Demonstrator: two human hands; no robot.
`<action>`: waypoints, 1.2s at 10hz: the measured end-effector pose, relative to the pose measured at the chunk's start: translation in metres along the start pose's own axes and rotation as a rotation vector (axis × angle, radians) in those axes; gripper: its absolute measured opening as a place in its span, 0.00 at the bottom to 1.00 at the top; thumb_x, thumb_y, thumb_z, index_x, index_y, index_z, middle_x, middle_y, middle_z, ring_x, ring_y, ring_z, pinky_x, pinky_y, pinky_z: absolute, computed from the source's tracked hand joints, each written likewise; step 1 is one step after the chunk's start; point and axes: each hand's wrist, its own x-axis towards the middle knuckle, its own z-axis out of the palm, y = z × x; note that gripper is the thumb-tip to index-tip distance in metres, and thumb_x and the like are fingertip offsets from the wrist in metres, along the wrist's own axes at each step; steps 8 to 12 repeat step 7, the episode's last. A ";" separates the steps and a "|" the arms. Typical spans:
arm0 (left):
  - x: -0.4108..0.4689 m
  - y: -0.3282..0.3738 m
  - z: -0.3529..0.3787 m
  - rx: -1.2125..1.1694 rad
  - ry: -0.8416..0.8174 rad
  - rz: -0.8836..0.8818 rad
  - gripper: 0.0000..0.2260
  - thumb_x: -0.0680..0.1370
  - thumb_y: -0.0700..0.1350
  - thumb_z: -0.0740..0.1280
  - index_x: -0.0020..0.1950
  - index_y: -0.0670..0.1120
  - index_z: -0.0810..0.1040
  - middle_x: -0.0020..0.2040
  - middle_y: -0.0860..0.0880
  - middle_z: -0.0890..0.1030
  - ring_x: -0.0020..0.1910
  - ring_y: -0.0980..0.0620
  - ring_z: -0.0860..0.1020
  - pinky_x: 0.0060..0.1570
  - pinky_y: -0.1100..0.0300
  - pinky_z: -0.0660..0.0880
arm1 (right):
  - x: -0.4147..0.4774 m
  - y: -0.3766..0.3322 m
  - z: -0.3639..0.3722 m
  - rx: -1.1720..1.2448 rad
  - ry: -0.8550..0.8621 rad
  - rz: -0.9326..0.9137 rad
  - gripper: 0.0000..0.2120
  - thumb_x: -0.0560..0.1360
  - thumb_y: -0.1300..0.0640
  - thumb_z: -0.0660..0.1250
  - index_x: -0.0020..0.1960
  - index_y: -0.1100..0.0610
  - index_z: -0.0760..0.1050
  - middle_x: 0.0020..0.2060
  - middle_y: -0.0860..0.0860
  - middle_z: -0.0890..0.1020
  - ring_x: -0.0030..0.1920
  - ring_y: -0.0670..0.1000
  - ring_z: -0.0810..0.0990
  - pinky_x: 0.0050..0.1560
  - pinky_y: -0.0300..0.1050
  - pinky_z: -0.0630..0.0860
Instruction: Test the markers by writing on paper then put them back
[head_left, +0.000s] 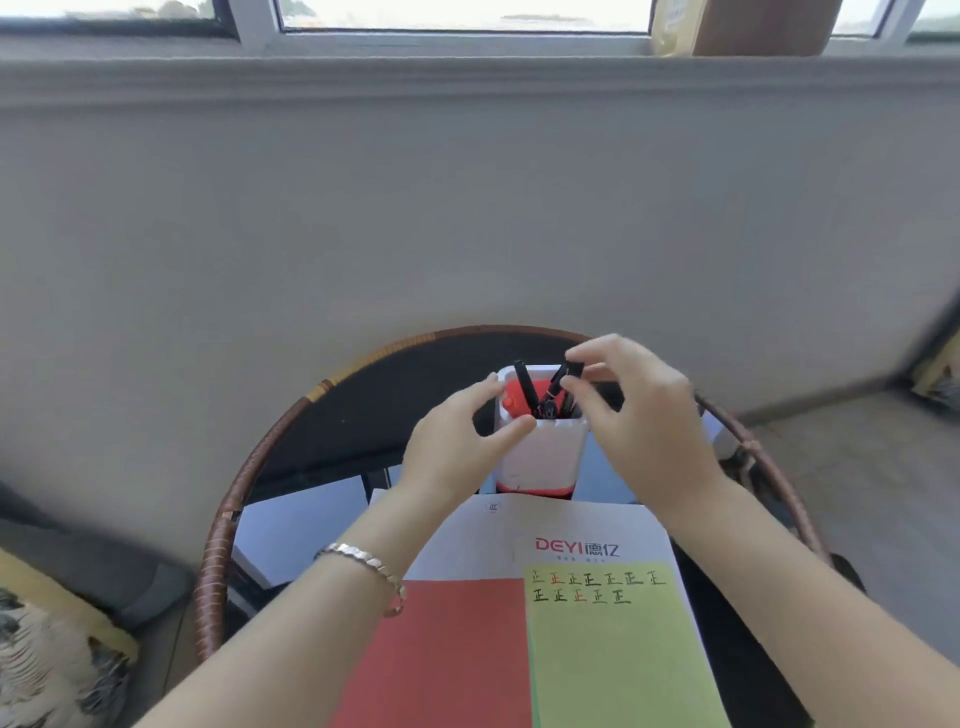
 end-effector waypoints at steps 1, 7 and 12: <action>-0.001 0.002 0.000 0.124 0.028 0.046 0.24 0.74 0.57 0.65 0.69 0.54 0.68 0.70 0.57 0.69 0.69 0.57 0.65 0.63 0.60 0.64 | -0.012 0.012 0.021 -0.208 0.037 -0.076 0.05 0.70 0.59 0.66 0.41 0.58 0.80 0.37 0.50 0.84 0.47 0.52 0.79 0.54 0.44 0.67; 0.000 0.044 -0.037 -0.154 -0.023 -0.213 0.18 0.77 0.39 0.61 0.66 0.47 0.66 0.64 0.47 0.71 0.56 0.56 0.71 0.51 0.62 0.67 | -0.002 -0.010 -0.068 -0.055 -0.709 0.517 0.05 0.74 0.53 0.64 0.48 0.49 0.78 0.42 0.46 0.81 0.44 0.46 0.80 0.47 0.43 0.78; 0.000 0.044 -0.037 -0.154 -0.023 -0.213 0.18 0.77 0.39 0.61 0.66 0.47 0.66 0.64 0.47 0.71 0.56 0.56 0.71 0.51 0.62 0.67 | -0.002 -0.010 -0.068 -0.055 -0.709 0.517 0.05 0.74 0.53 0.64 0.48 0.49 0.78 0.42 0.46 0.81 0.44 0.46 0.80 0.47 0.43 0.78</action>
